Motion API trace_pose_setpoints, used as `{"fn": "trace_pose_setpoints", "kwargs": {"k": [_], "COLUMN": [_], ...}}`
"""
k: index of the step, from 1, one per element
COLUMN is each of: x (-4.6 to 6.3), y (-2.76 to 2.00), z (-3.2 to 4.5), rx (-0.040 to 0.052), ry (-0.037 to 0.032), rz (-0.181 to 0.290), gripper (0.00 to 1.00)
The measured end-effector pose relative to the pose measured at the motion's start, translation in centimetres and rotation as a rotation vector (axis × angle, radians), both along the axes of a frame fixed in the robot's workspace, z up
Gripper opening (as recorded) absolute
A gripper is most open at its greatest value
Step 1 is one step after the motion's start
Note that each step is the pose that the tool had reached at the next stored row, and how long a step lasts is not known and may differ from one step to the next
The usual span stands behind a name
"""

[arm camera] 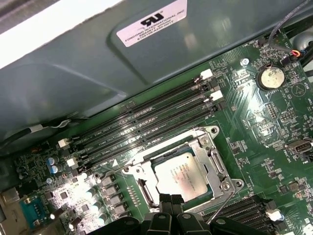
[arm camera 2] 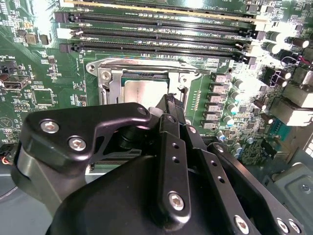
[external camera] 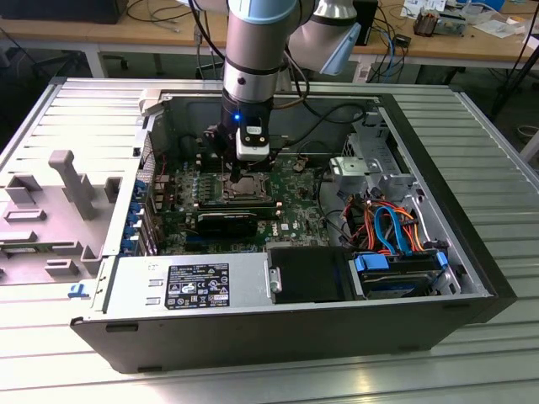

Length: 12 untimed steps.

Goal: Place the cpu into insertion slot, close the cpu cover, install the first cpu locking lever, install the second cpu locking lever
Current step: 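Install the first cpu locking lever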

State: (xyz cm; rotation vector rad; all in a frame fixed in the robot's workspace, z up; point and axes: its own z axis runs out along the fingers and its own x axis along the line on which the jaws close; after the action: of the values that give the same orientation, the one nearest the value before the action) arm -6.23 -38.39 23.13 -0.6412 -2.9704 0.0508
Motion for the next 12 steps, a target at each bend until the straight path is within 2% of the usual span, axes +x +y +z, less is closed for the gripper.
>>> {"fn": "trace_pose_setpoints", "kwargs": {"k": [12], "x": [0.0], "y": [0.0], "z": [0.0], "rx": [0.0], "ry": [0.0], "rz": [0.03], "gripper": [0.11]}}
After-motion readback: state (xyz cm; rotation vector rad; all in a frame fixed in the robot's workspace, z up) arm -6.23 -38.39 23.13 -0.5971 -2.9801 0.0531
